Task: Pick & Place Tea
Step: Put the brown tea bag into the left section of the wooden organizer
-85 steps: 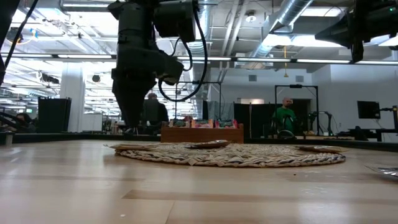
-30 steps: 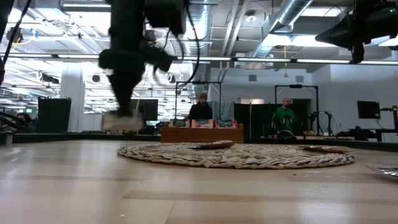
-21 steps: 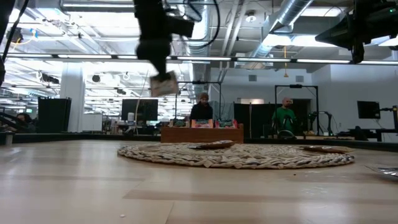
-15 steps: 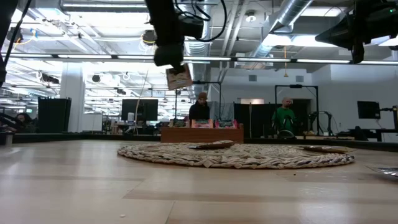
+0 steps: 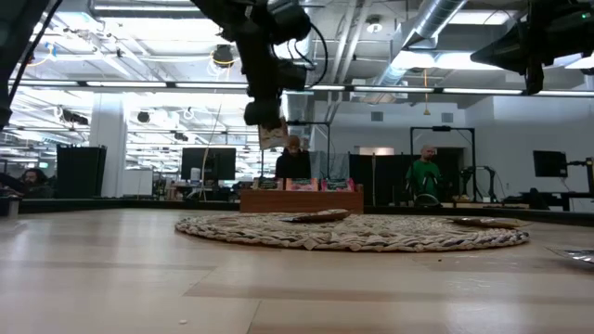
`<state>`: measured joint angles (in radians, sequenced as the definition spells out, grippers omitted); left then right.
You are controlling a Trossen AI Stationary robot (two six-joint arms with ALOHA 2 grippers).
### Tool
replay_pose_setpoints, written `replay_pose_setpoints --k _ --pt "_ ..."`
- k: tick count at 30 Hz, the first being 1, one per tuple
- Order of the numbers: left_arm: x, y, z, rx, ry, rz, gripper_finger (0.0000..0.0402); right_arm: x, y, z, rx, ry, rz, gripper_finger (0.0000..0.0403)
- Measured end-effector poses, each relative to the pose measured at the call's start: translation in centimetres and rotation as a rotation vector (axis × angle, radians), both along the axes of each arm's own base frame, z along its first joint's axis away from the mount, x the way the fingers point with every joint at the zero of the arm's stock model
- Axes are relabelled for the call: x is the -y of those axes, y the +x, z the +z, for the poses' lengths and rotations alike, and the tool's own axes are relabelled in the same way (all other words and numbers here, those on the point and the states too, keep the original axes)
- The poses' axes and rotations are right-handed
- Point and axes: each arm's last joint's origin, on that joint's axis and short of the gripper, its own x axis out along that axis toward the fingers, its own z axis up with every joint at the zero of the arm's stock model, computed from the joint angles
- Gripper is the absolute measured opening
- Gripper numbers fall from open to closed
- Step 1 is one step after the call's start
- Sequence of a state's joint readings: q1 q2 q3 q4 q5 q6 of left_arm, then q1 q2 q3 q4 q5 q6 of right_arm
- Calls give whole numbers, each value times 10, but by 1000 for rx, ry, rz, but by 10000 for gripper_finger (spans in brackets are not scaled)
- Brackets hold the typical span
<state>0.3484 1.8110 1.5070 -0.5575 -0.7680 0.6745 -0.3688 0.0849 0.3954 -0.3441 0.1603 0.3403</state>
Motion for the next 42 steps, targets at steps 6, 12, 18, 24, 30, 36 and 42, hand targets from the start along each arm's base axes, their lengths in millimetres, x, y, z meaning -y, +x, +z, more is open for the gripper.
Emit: replay_pose_setpoints --k 6,12,18,24,30,36,42 --pt "-8 9 -22 -45 -50 -39 0 0 0 0 -7 -4 -3 0" --pt "-14 21 -54 -97 -71 -32 0 0 0 -2 -25 2 -3 0" --pt "-24 19 -64 -134 -53 14 0 0 0 -2 -25 2 -3 0" --pt "-34 12 -60 -112 -73 43 0 0 0 -2 -25 1 -4 0" --pt "-33 7 -72 -124 -105 53 0 0 0 -2 -25 1 -4 0" --pt "-33 4 -83 -112 -119 41 0 1 0 -2 -25 0 -23 0" --pt "-34 3 -85 -105 -140 32 0 1 0 -2 -25 0 -25 0"
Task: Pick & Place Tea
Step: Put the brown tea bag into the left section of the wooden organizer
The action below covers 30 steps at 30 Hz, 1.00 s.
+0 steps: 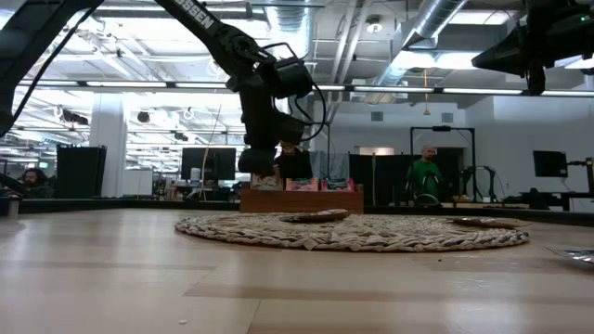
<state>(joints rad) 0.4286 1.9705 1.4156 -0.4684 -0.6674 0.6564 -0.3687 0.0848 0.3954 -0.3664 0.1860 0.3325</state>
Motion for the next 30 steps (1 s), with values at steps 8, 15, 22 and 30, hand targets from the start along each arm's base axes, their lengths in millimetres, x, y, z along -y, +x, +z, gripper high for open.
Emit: replay_pose_setpoints --k 8,15,22,30 --pt "-2 0 0 41 -34 2 0 0 0 0 0 0 0 0" --pt "-6 -2 0 41 -35 10 0 0 0 0 1 0 0 0" --pt "-12 -5 0 40 -35 24 0 0 0 0 1 0 1 0" --pt "-12 -5 0 37 -34 24 0 0 0 0 5 -1 1 0"
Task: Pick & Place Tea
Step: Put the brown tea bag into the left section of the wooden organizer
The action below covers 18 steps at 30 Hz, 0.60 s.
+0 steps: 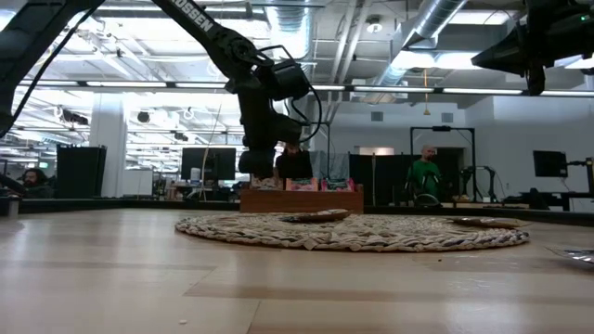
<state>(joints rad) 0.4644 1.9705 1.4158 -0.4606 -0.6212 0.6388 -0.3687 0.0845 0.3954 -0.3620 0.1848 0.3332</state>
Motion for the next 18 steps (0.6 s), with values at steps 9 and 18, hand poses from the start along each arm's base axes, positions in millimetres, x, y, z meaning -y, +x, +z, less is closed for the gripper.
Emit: replay_pose_setpoints --k 9,18 --pt "1 1 0 3 -10 -13 25 0 0 0 5 -1 0 0" --pt "3 2 0 -25 -1 -53 70 0 0 0 9 6 0 0"
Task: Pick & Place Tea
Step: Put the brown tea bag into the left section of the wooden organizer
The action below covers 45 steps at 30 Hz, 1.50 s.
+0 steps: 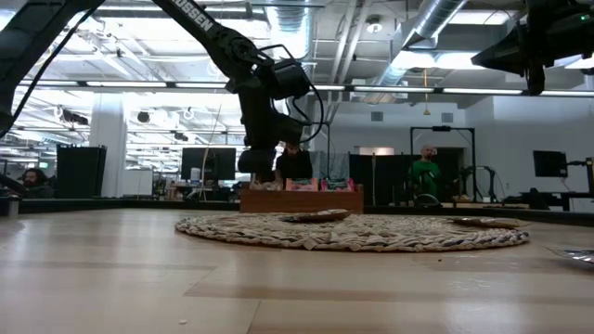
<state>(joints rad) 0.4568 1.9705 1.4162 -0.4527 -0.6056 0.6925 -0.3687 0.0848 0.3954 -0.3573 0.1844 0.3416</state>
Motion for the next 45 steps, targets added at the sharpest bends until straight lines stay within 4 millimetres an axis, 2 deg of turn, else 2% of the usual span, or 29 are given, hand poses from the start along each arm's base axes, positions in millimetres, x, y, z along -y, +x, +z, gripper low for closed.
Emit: replay_pose_setpoints --k 10,14,16,19,24,29,31,33,38,41,45 --pt "-1 1 1 5 21 3 77 0 0 0 0 1 0 0" --pt "-3 1 4 -53 121 26 78 0 0 0 0 1 0 0" --pt "-5 1 12 -78 190 61 77 0 0 0 0 1 0 0" --pt "1 1 38 -64 243 83 74 0 0 0 0 1 0 0" --pt "45 4 78 -47 133 -34 59 0 0 0 0 1 0 0" --pt "106 11 105 89 -223 -157 47 0 0 0 -1 1 0 0" --pt "134 16 111 122 -382 -264 46 0 0 0 -1 0 0 0" --pt "159 23 113 167 -465 -374 46 0 0 0 -2 -1 0 0" --pt "208 37 111 221 -476 -520 46 0 0 0 -2 0 2 0" --pt "226 41 100 269 -550 -382 46 0 0 0 -2 0 2 0" --pt "233 41 89 396 -707 2 47 0 0 0 -2 0 2 0"
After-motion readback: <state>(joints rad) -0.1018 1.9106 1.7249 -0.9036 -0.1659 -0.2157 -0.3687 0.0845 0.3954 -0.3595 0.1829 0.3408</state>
